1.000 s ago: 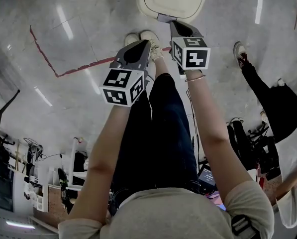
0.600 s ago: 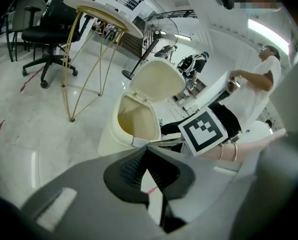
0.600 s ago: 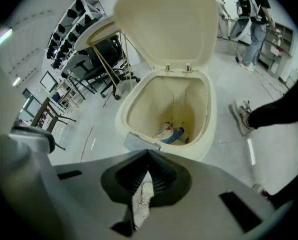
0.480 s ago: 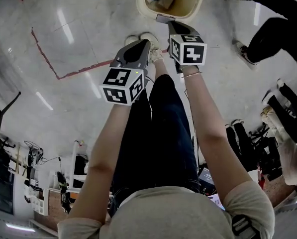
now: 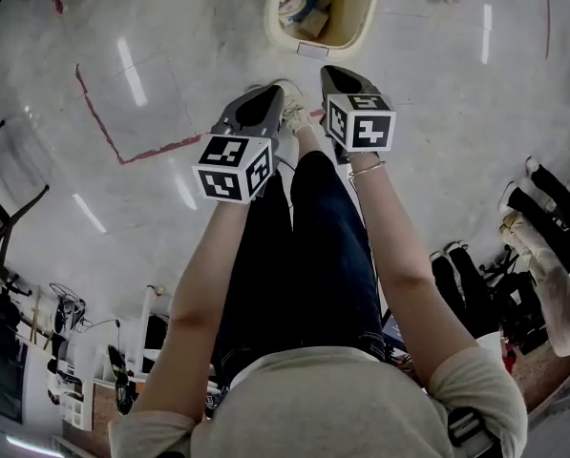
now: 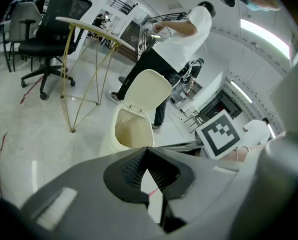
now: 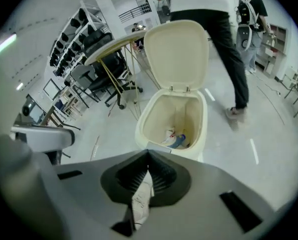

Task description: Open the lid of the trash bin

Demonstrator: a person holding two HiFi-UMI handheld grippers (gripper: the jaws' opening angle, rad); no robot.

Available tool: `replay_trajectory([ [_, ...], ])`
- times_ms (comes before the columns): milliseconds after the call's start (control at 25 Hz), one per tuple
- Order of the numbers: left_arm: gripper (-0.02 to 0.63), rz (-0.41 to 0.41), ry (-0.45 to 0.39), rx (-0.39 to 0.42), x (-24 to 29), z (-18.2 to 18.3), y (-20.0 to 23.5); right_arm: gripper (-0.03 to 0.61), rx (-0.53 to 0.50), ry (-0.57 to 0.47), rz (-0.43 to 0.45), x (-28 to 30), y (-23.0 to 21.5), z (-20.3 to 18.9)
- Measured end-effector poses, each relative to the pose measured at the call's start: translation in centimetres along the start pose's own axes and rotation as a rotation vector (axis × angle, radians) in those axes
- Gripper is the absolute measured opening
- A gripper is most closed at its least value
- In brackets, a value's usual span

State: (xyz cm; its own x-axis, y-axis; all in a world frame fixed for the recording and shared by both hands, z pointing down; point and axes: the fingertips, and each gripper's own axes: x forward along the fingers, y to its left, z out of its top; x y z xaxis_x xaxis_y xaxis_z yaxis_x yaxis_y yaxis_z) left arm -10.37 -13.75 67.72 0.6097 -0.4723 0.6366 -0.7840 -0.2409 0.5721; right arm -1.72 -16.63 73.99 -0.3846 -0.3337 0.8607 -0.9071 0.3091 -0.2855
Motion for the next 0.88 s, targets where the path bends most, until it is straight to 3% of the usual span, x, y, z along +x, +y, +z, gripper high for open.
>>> replay_trajectory([
  [240,0.008,-0.024,-0.035,0.003,-2.9,2.2,-2.2,0.008,0.019,-0.087,0.056,-6.2,2.3,2.8],
  [480,0.008,-0.042,-0.089,0.029,-6.4,4.9,-5.0,0.008,-0.089,-0.151,0.078,-11.4,5.7,5.2],
  [680,0.008,-0.053,-0.141,0.047,-9.8,7.2,-7.7,0.008,-0.107,-0.195,0.119,-16.2,8.1,6.8],
  [880,0.009,-0.1,-0.207,0.002,-12.8,10.8,-10.3,0.008,-0.122,-0.285,0.124,-21.2,9.4,10.2],
])
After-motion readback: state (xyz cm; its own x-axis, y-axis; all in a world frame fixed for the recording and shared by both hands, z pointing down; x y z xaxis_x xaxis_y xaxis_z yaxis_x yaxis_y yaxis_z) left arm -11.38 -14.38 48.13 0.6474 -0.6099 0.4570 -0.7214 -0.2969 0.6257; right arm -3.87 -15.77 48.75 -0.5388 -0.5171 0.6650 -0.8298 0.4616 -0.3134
